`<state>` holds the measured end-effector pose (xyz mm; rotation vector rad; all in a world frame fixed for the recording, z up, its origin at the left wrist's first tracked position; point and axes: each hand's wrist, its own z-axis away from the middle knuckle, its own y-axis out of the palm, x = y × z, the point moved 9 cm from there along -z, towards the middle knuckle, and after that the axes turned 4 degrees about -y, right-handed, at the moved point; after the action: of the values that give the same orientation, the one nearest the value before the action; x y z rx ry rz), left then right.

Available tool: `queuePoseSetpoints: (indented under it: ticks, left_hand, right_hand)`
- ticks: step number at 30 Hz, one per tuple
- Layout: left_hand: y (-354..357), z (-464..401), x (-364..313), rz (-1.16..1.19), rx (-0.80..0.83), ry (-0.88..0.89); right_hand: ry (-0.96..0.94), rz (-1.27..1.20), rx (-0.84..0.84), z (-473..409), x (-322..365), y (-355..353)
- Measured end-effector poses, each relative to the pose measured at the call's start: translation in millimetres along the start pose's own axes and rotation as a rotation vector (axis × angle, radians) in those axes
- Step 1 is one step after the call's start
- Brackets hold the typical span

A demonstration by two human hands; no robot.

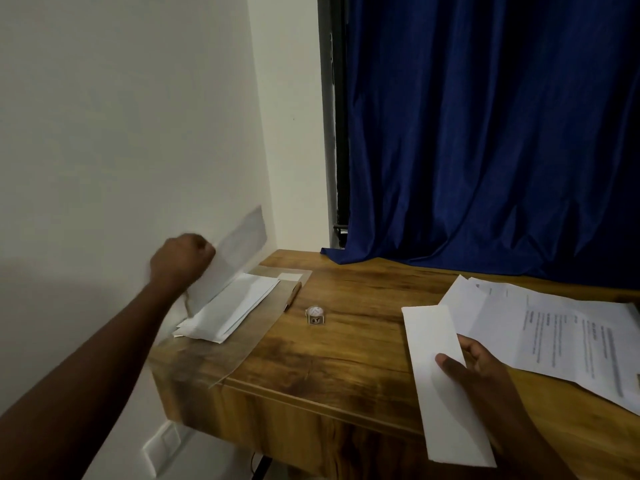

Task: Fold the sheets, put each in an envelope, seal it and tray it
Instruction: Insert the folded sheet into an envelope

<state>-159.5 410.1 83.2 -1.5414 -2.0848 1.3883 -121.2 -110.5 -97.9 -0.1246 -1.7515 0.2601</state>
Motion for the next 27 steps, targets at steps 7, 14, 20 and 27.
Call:
queuePoseSetpoints:
  ticks: [7, 14, 20, 27]
  left_hand:
    - [-53.1, 49.3, -57.3, 1.237, 0.102, -0.162]
    - [7.0, 170.5, -149.3, 1.624, 0.498, -0.225]
    - [73.2, 285.2, -214.7, 1.660, 0.818, -0.350]
    - [103.4, 353.2, -247.1, 1.607, 1.098, -0.482]
  right_hand:
    - [-0.034, 0.034, 0.015, 2.1, 17.4, -1.8]
    - [-0.052, -0.150, 0.092, 32.8, 28.4, 3.4]
    - [0.051, -0.280, 0.034, 51.2, 39.3, -40.5]
    - [0.120, -0.058, -0.056, 47.9, 16.8, -89.9]
